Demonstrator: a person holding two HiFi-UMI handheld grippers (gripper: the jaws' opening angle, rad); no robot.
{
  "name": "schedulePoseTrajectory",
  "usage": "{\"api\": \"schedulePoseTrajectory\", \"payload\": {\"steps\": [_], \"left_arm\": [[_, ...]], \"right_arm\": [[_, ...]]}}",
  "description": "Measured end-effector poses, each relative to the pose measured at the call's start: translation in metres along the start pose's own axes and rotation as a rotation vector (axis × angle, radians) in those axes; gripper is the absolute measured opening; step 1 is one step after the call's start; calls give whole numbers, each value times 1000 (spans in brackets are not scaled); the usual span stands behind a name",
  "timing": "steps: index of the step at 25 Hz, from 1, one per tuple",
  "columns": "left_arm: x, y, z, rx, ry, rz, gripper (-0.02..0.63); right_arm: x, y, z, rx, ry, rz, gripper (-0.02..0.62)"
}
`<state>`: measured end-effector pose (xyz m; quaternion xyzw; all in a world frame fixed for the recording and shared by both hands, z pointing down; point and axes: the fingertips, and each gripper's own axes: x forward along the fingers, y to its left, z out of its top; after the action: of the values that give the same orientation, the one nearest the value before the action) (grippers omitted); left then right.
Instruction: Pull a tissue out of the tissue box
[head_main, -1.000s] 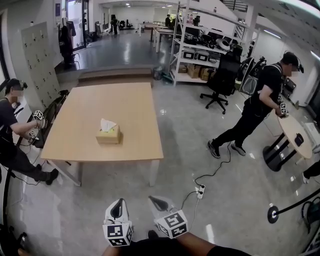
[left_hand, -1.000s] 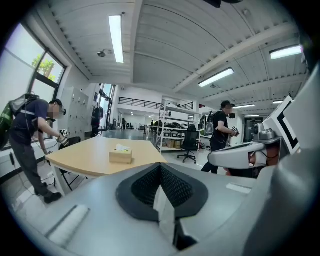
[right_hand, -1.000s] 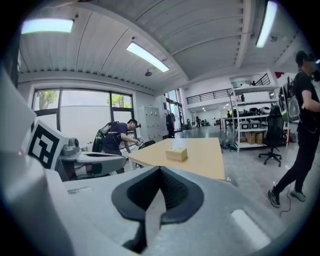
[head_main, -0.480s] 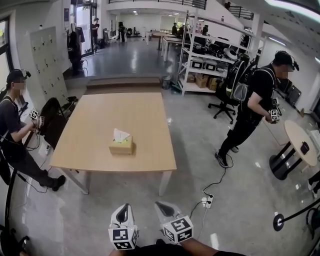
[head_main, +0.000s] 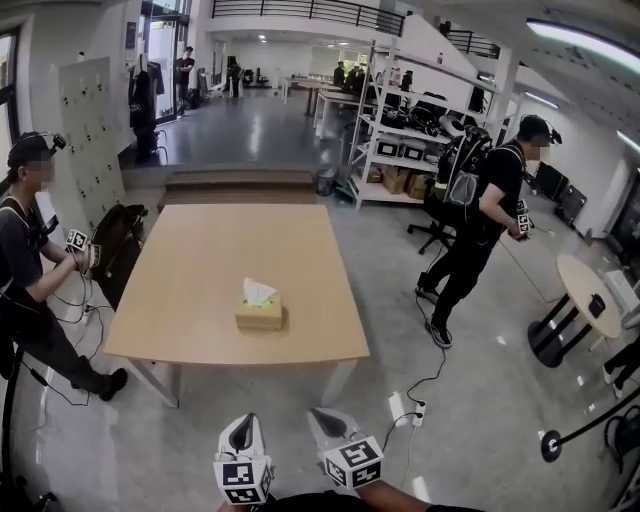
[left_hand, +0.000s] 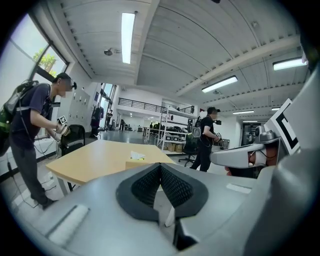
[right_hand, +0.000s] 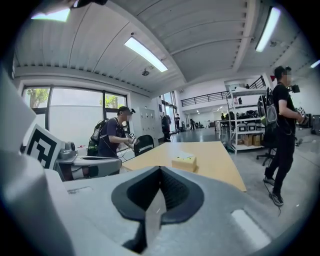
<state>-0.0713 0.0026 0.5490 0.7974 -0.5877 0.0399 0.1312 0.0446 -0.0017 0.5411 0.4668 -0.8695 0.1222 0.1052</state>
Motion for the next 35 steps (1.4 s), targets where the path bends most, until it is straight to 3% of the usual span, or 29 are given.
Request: {"api": "schedulePoseTrajectory", "payload": {"steps": [7,14,20,25,35], "left_arm": [[-7,39,-4,-1,7,-31,18],[-4,66,-3,-13,13,-33,18],[14,75,-1,-10,15,-31,18],[36,98,6,0,29,18,18],[115,118,36,37,39,86,18]], "right_arm": [[23,21,1,-4,3,-56,-9],[43,38,4,-18,13,-59,-9],[63,26,4,-14,22,-61,-9],[100,15,11,-8,25,-25,-9],[172,-33,40,-2,10,58,-9]]}}
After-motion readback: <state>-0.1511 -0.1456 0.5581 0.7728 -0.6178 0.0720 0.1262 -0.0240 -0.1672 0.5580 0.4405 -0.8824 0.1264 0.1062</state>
